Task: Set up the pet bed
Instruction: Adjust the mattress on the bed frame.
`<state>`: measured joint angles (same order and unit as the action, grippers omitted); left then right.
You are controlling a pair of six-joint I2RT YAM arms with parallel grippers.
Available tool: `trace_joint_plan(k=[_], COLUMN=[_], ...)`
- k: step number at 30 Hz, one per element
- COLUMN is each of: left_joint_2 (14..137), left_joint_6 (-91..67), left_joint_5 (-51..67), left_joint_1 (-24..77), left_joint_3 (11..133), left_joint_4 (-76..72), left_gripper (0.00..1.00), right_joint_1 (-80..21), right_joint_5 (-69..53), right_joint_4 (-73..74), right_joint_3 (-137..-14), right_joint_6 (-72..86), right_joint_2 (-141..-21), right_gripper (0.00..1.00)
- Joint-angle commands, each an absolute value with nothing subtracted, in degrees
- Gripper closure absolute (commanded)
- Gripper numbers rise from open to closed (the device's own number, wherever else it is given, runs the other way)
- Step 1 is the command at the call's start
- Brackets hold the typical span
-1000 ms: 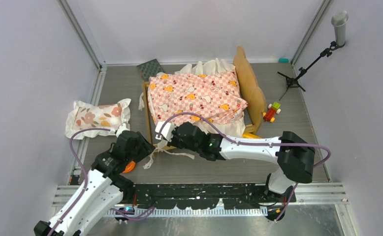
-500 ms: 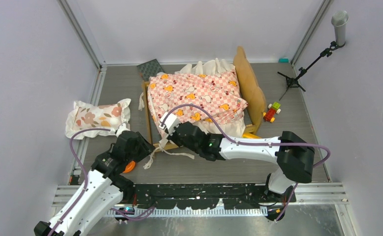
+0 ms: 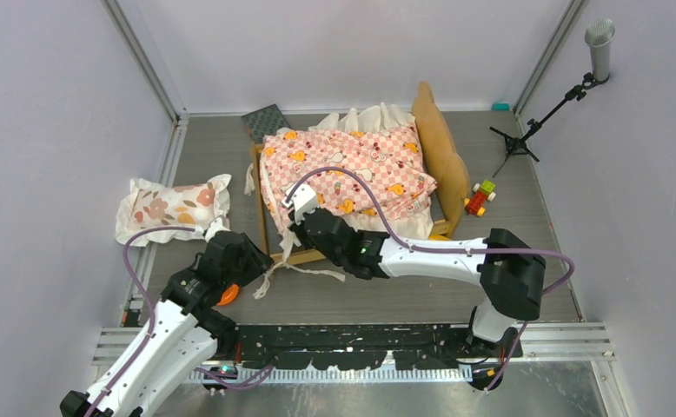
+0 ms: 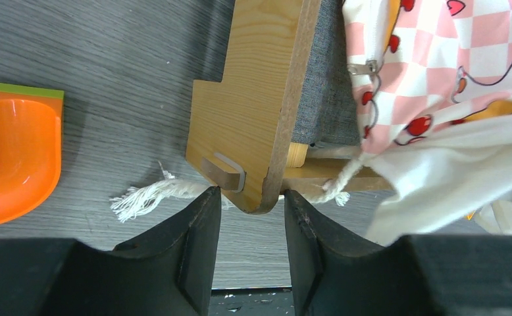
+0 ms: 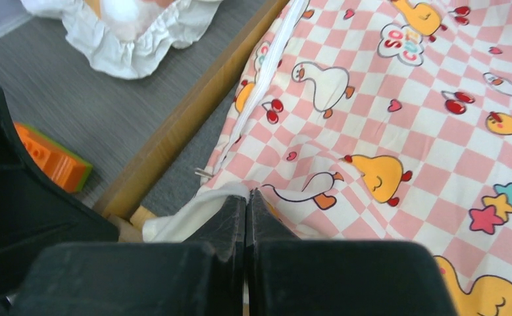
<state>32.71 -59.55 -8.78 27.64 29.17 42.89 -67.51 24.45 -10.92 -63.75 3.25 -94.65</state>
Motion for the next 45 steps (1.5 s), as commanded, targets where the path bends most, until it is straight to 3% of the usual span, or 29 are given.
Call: trace_joint_plan(k=[1, 9, 17, 21, 28, 35, 45], left_joint_2=[33.21, 32.98, 31.21, 30.02, 26.89, 26.59, 28.73], left_joint_6=[-58.62, -58.62, -58.12, -57.76, -57.83, -57.43, -54.15], left_joint_5=[-10.72, -10.72, -12.70, -14.95, -19.99, -23.14, -30.15], left_joint_1=[27.42, 27.42, 27.42, 27.42, 27.42, 27.42, 27.42], left_joint_3=[27.76, 27.68, 30.82, 33.90, 38.36, 41.54, 49.12], left_joint_4=[44.67, 44.78, 48.03, 51.04, 56.90, 59.80, 63.88], left_gripper=[0.59, 0.59, 0.58, 0.55, 0.48, 0.34, 0.13], right_joint_1=[-66.61, -66.30, -66.30, -66.31, -66.34, -66.29, -65.90], right_joint_5=[29.83, 23.70, 1.91, -7.58, -16.46, -8.44, 18.22], right_joint_4=[-13.64, -11.89, -6.61, -0.98, 12.42, 16.33, 11.04], right_joint_3=[-68.93, -68.89, -65.52, -64.85, -64.28, -60.84, -52.92], right_joint_6=[8.48, 8.96, 1.86, -3.22, -11.67, -12.54, 3.24], right_joint_2=[-94.53, -94.37, -91.37, -89.62, -84.40, -78.76, -68.08], right_gripper=[0.99, 0.99, 0.96, 0.88, 0.66, 0.56, 0.49])
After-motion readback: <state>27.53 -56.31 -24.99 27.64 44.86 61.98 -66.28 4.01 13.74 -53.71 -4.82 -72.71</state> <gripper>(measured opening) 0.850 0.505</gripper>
